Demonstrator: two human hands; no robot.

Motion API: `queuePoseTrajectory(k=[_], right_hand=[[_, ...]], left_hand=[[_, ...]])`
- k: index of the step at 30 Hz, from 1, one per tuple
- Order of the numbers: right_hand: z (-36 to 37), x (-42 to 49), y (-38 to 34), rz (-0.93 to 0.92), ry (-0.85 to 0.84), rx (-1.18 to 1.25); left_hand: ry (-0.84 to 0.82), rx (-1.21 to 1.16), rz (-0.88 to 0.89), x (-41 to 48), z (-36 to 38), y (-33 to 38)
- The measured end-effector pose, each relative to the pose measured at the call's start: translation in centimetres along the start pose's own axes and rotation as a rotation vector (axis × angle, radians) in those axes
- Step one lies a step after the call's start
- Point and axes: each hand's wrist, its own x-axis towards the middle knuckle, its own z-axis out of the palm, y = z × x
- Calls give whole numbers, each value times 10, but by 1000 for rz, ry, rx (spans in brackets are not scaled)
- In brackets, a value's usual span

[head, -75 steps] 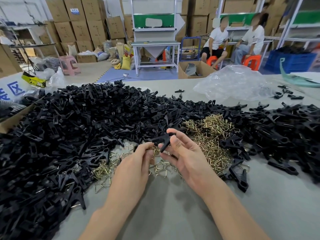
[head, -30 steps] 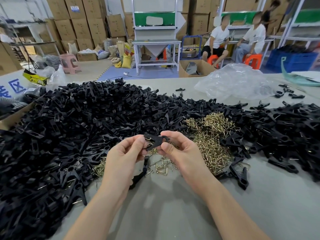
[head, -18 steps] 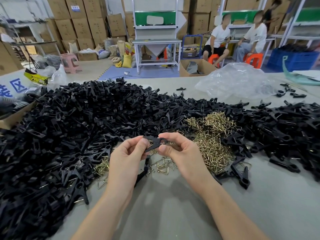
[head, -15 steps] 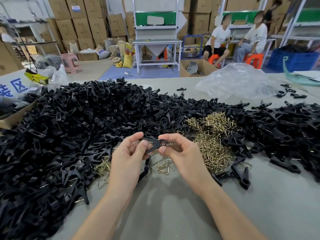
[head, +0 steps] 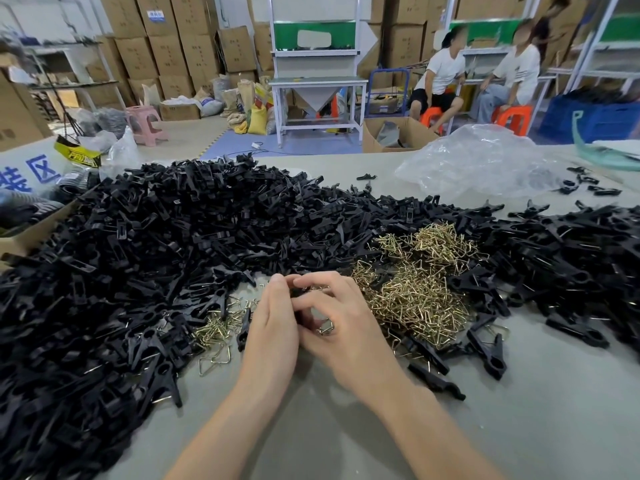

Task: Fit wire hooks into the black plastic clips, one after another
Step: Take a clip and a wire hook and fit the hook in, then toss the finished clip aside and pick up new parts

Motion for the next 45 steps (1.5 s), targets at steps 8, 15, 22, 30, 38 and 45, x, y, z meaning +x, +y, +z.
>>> queuePoseTrajectory(k=[8,15,22,30,38,45], right_hand=[[-1,-2,4,4,9,-12],[-7,-1,5,33,59,33],[-118,34,26,452,799,959],[-176,45,41,501,764,1446],[-32,21,28,385,173,201],[-10,6,39,72,-37,-531]], left_hand=[[-53,56,121,0,0,-4],[-11,175,157,4,-13,-8],[-42,963,371,3,-20,-14],[-114,1361,277,9,-17,-23],[5,1290,381,22,-23,-28],[-158,1390,270,81,-20,-23]])
